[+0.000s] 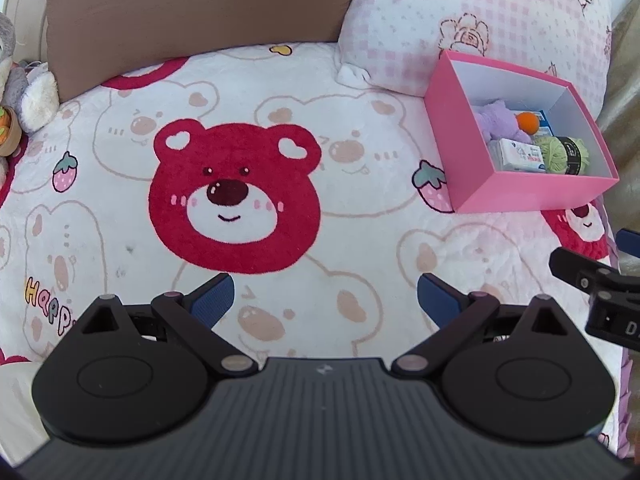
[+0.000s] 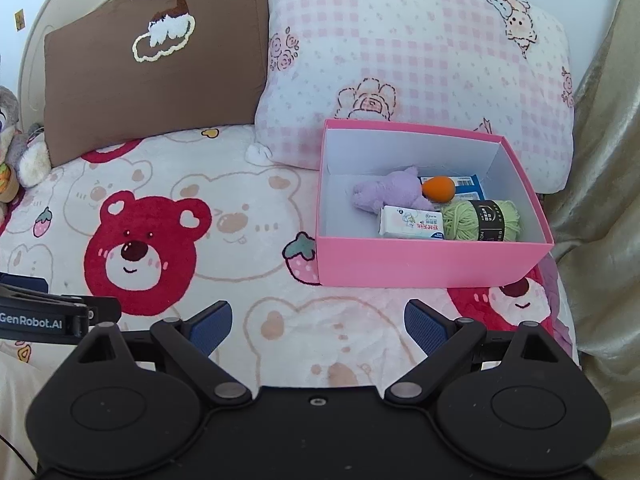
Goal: Organize objects
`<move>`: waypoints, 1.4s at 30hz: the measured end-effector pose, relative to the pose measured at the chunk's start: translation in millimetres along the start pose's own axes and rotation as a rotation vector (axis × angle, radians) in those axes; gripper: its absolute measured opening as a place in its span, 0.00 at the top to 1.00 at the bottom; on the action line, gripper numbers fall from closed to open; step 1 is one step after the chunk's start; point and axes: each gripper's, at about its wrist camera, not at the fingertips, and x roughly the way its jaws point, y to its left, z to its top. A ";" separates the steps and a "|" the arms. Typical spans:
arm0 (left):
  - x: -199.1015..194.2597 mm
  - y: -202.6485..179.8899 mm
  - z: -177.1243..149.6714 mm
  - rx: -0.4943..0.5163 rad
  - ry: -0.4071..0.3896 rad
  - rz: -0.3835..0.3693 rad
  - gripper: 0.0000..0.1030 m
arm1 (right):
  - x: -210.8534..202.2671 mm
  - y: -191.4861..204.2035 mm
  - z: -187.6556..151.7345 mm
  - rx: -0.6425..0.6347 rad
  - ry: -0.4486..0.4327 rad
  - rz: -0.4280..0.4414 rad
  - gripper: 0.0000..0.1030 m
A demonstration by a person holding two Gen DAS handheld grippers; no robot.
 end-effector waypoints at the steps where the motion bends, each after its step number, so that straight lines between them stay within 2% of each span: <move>1: -0.2 -0.2 -0.2 0.001 0.000 -0.003 0.03 | 0.6 -0.2 -0.2 0.001 0.003 -0.004 0.08; 18: 8.0 4.0 -1.5 -0.017 0.032 -0.011 0.03 | 3.8 1.9 -2.2 -0.013 0.030 -0.015 0.08; 24: 9.4 -1.2 -3.0 -0.023 0.051 0.010 0.03 | 7.8 0.0 -3.6 -0.010 0.045 -0.019 0.08; 38: 8.7 -1.0 -3.3 -0.016 0.038 0.023 0.03 | 10.3 -3.4 -4.0 0.004 0.053 -0.027 0.08; 42: 12.8 -0.6 -1.8 -0.017 0.028 0.059 0.03 | 10.0 -5.0 -4.1 0.007 0.051 -0.035 0.08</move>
